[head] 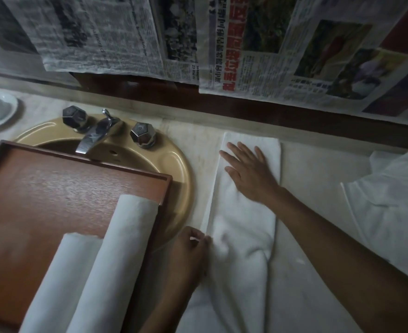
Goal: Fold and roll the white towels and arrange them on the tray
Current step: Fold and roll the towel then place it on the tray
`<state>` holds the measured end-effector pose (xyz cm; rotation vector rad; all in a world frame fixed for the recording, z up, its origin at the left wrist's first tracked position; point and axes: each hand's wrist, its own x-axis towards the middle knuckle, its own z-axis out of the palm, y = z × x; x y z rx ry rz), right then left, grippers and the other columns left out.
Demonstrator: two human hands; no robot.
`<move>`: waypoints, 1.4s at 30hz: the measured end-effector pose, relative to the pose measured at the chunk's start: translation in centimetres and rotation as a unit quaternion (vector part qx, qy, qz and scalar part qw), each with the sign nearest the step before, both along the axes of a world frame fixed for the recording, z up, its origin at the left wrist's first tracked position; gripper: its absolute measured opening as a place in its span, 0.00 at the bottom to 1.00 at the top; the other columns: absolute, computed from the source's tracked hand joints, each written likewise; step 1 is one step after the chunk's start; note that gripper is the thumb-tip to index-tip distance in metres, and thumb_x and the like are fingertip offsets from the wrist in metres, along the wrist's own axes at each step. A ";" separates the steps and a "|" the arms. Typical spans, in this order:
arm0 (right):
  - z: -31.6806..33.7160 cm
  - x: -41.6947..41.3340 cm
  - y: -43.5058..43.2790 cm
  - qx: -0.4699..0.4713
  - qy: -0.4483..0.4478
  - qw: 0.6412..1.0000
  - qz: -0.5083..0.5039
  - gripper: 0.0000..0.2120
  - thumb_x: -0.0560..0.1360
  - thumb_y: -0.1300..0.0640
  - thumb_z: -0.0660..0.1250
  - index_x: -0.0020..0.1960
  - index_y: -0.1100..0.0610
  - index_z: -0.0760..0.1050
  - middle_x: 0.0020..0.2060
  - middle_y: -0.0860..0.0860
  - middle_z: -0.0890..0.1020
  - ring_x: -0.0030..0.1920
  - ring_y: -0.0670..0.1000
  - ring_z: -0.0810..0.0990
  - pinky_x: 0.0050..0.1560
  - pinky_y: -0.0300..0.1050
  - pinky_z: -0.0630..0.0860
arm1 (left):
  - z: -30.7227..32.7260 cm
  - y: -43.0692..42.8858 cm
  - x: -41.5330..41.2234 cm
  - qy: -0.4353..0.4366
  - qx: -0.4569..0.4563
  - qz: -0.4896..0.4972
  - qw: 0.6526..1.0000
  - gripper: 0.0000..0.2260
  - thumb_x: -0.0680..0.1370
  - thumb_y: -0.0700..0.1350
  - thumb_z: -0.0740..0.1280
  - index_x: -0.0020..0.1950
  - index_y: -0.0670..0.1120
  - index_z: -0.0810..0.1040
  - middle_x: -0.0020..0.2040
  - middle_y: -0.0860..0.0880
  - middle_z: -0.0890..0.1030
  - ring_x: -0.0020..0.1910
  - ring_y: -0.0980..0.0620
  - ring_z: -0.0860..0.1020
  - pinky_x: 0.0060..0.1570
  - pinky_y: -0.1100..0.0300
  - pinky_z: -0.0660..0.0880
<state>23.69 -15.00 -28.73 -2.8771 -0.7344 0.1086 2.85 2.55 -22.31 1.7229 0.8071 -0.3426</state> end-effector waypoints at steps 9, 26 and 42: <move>0.0 0.0 0.2 -0.001 -0.012 1.000 -0.006 0.24 0.86 0.42 0.48 0.82 0.42 0.58 0.83 0.45 0.57 0.82 0.51 0.53 0.80 0.63 0.50 | -0.7 0.4 -0.5 -0.012 0.113 -0.008 0.994 0.08 0.74 0.47 0.76 0.41 0.48 0.79 0.37 0.53 0.83 0.36 0.61 0.80 0.34 0.68 0.72; 0.1 -6.5 0.3 0.029 -0.014 0.999 -0.012 0.25 0.85 0.43 0.48 0.80 0.43 0.61 0.82 0.45 0.58 0.82 0.51 0.53 0.79 0.64 0.50 | 1.2 -0.7 -1.4 0.070 -0.159 -0.051 0.984 0.07 0.79 0.46 0.72 0.47 0.45 0.75 0.42 0.47 0.81 0.37 0.50 0.78 0.34 0.60 0.73; -0.2 -5.6 0.3 0.022 -0.019 0.999 -0.023 0.24 0.86 0.44 0.52 0.81 0.43 0.61 0.82 0.46 0.58 0.83 0.52 0.52 0.79 0.66 0.51 | -0.8 1.2 -4.2 -0.001 0.140 -0.080 0.987 0.10 0.79 0.49 0.72 0.44 0.47 0.74 0.40 0.51 0.80 0.39 0.57 0.77 0.31 0.68 0.68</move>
